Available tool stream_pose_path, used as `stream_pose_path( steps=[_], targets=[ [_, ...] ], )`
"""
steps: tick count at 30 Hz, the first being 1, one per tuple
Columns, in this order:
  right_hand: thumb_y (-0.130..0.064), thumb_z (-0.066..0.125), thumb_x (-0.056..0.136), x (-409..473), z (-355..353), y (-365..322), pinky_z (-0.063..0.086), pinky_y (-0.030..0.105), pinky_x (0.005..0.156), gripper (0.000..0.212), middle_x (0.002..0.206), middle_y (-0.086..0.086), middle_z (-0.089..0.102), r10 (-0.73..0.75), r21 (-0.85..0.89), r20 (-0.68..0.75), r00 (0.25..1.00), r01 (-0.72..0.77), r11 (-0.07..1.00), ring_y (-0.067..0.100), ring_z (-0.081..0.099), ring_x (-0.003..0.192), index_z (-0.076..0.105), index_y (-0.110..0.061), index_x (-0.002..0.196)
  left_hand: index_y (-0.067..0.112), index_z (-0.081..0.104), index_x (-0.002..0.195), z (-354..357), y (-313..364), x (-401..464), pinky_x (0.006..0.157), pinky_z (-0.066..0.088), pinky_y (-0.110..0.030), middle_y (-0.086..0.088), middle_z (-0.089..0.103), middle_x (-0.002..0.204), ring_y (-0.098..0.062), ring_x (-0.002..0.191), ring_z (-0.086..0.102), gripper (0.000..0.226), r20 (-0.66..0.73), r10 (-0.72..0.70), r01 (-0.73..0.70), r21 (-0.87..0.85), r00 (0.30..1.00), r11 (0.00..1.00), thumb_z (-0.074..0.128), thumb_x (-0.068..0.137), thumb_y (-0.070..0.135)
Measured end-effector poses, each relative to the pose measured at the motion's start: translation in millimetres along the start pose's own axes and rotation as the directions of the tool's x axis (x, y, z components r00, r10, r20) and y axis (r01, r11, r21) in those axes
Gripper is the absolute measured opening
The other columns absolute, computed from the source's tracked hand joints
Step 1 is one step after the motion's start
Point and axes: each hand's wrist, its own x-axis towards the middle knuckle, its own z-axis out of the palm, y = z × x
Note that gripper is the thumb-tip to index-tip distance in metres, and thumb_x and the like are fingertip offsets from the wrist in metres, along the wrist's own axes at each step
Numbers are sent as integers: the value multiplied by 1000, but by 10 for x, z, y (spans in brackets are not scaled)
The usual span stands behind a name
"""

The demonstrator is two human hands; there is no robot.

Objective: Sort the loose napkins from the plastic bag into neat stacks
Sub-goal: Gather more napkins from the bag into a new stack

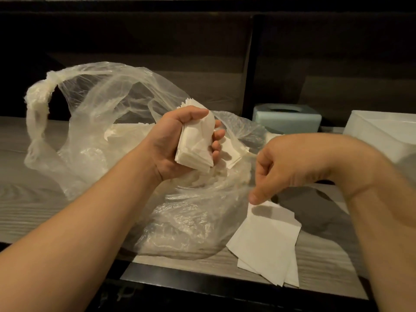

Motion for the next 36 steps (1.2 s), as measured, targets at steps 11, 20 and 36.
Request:
stream_pose_path(
  steps=[11, 20, 36],
  targets=[
    [-52, 90, 63, 4, 147, -121, 56, 31, 72, 45, 88, -9, 73, -9, -201, 88, 996, 26, 979, 12, 67, 82, 74, -26, 96, 8, 56, 125, 29, -4, -12, 72, 47, -31, -10, 62, 88, -18, 70, 55, 48, -46, 9, -8, 11, 999, 1000, 58, 81, 28],
    [-37, 84, 74, 43, 172, -91, 46, 25, 57, 18, 64, -17, 63, -179, -66, 89, 980, 185, 980, 3, 56, 60, 69, -32, 83, 8, 55, 121, 29, -9, -7, 72, 45, -31, -9, 60, 89, -19, 71, 53, 43, -34, -2, 3, 19, 999, 1000, 57, 83, 28],
    [-12, 77, 64, -50, 33, -89, 62, 32, 72, 32, 94, 8, 76, -407, 810, -428, 807, 542, 224, 23, 74, 87, 76, -14, 96, 3, 65, 108, 6, -17, -16, 84, 49, -37, -12, 66, 89, -25, 83, 61, 35, 44, -1, -4, 106, 999, 994, 58, 89, 32]
  ],
)
